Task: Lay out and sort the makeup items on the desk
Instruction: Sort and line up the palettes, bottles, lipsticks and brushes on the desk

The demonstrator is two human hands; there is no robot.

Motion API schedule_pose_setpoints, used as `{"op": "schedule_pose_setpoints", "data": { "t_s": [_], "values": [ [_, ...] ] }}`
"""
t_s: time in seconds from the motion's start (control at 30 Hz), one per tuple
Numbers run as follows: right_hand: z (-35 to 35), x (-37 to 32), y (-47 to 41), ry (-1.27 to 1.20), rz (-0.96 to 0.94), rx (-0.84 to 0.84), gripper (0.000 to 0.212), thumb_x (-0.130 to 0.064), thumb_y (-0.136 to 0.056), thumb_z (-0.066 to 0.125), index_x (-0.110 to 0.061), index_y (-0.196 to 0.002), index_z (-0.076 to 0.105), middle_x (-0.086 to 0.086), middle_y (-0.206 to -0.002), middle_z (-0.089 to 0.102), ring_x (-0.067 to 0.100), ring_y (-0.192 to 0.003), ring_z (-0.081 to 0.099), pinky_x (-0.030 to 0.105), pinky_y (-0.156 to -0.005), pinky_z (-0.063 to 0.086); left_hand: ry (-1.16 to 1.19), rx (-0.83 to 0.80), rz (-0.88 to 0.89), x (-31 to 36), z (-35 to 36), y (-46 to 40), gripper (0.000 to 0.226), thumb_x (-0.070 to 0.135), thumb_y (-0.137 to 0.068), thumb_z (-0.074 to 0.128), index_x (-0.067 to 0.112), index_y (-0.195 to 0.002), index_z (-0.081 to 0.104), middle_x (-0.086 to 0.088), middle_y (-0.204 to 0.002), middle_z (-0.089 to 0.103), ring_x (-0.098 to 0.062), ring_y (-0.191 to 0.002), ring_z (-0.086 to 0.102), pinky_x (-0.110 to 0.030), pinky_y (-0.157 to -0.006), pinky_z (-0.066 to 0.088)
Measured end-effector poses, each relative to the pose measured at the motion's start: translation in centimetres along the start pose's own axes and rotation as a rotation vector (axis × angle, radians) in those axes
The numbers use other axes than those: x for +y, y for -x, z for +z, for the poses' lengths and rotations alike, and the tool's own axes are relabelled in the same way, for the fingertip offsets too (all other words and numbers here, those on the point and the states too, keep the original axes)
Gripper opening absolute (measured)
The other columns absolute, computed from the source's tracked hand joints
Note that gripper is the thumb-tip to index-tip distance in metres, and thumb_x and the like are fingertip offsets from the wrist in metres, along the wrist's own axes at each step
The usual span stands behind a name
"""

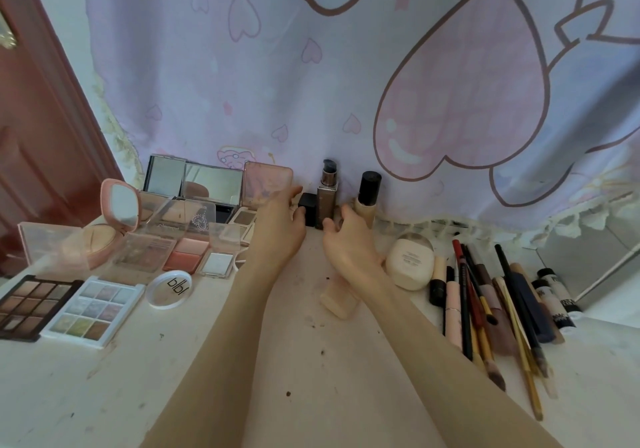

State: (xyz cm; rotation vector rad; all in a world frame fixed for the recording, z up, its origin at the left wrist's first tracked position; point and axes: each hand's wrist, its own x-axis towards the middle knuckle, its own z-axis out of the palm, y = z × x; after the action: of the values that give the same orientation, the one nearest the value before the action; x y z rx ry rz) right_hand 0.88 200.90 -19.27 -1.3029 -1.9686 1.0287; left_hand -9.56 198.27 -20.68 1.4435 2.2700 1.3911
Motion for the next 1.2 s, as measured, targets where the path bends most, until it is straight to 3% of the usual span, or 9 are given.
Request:
{"op": "schedule_pose_setpoints", "data": {
  "t_s": [0.1, 0.23, 0.5, 0.6, 0.77, 0.83, 0.93, 1.07, 1.2],
  "values": [
    [-1.5, 0.6, 1.3, -0.067, -0.048, 0.066, 0.026, -0.016, -0.096, 0.044, -0.013, -0.117, 0.06, 0.005, -0.11, 0.064, 0.021, -0.105, 0.06, 0.035, -0.093, 0.046, -0.03, 0.078, 0.074, 0.3, 0.2, 1.2, 0.032, 0.006, -0.089, 0.05, 0.008, -0.121, 0.057, -0.012, -0.116, 0.06, -0.026, -0.103, 0.057, -0.03, -0.088, 0.042],
    [-3.7, 1.7, 0.6, -0.011, -0.035, 0.219, 0.015, -0.015, -0.092, 0.053, -0.01, -0.104, 0.059, 0.004, -0.103, 0.062, 0.019, -0.099, 0.057, 0.028, -0.083, 0.044, -0.051, 0.076, 0.179, 0.9, 0.7, 2.1, 0.025, 0.006, -0.088, 0.052, 0.01, -0.111, 0.063, -0.009, -0.104, 0.062, -0.025, -0.095, 0.056, -0.03, -0.08, 0.042],
    [-2.7, 2.6, -3.3, 0.359, 0.01, 0.233, 0.045, -0.043, -0.076, 0.068, -0.004, -0.099, 0.063, 0.015, -0.107, 0.06, 0.035, -0.105, 0.053, 0.042, -0.093, 0.043, -0.028, 0.09, 0.173, 0.5, 1.0, 2.0, 0.025, 0.006, -0.088, 0.052, 0.01, -0.109, 0.064, -0.008, -0.105, 0.063, -0.025, -0.099, 0.053, -0.033, -0.083, 0.045],
    [-2.5, 2.9, -3.6, 0.396, -0.006, 0.195, 0.04, -0.04, -0.079, 0.065, -0.004, -0.095, 0.065, 0.016, -0.103, 0.064, 0.035, -0.103, 0.056, 0.04, -0.087, 0.044, 0.018, 0.104, 0.186, 0.8, 0.8, 2.0, 0.024, 0.006, -0.089, 0.052, 0.01, -0.109, 0.065, -0.007, -0.102, 0.063, -0.024, -0.097, 0.054, -0.034, -0.083, 0.046],
    [-4.2, 2.7, -3.1, 0.251, -0.155, 0.295, 0.029, -0.014, -0.094, 0.043, -0.009, -0.067, 0.053, 0.008, -0.068, 0.053, 0.026, -0.072, 0.05, 0.031, -0.064, 0.032, 0.185, 0.144, 0.089, 1.7, -0.2, 1.8, 0.024, 0.008, -0.091, 0.05, 0.013, -0.109, 0.065, 0.003, -0.097, 0.064, -0.009, -0.085, 0.055, -0.006, -0.069, 0.038],
    [-4.8, 2.1, -2.8, 0.29, -0.166, 0.232, 0.028, -0.012, -0.095, 0.04, -0.008, -0.073, 0.057, 0.004, -0.071, 0.052, 0.022, -0.072, 0.048, 0.028, -0.064, 0.032, 0.212, 0.171, 0.028, 1.9, -0.4, 1.7, 0.023, 0.011, -0.092, 0.05, 0.015, -0.109, 0.065, 0.007, -0.094, 0.063, -0.008, -0.084, 0.054, -0.004, -0.067, 0.036],
    [-4.1, 1.6, -2.5, 0.291, -0.151, 0.095, 0.022, -0.013, -0.093, 0.046, -0.002, -0.1, 0.063, 0.009, -0.093, 0.064, 0.025, -0.091, 0.058, 0.031, -0.078, 0.043, 0.159, 0.193, -0.06, 1.6, -0.1, 2.0, 0.023, 0.01, -0.092, 0.049, 0.012, -0.109, 0.064, -0.001, -0.096, 0.066, -0.018, -0.091, 0.059, -0.019, -0.074, 0.04],
    [-3.6, 1.3, -1.9, 0.174, -0.068, -0.086, 0.037, -0.001, -0.084, 0.048, -0.006, -0.119, 0.058, 0.009, -0.118, 0.061, 0.025, -0.114, 0.054, 0.032, -0.096, 0.041, 0.064, 0.046, -0.128, 1.1, 0.6, 2.0, 0.025, 0.007, -0.089, 0.049, 0.013, -0.104, 0.067, -0.009, -0.096, 0.07, -0.025, -0.092, 0.063, -0.028, -0.081, 0.045],
    [-3.5, 2.0, -1.1, 0.11, -0.093, -0.189, 0.028, -0.006, -0.083, 0.05, -0.018, -0.101, 0.067, -0.005, -0.096, 0.065, 0.013, -0.093, 0.058, 0.018, -0.069, 0.042, 0.136, -0.091, -0.146, 1.1, 0.3, 2.0, 0.03, 0.003, -0.083, 0.049, 0.015, -0.101, 0.07, -0.006, -0.092, 0.072, -0.022, -0.087, 0.067, -0.035, -0.085, 0.051]
  ]
}}
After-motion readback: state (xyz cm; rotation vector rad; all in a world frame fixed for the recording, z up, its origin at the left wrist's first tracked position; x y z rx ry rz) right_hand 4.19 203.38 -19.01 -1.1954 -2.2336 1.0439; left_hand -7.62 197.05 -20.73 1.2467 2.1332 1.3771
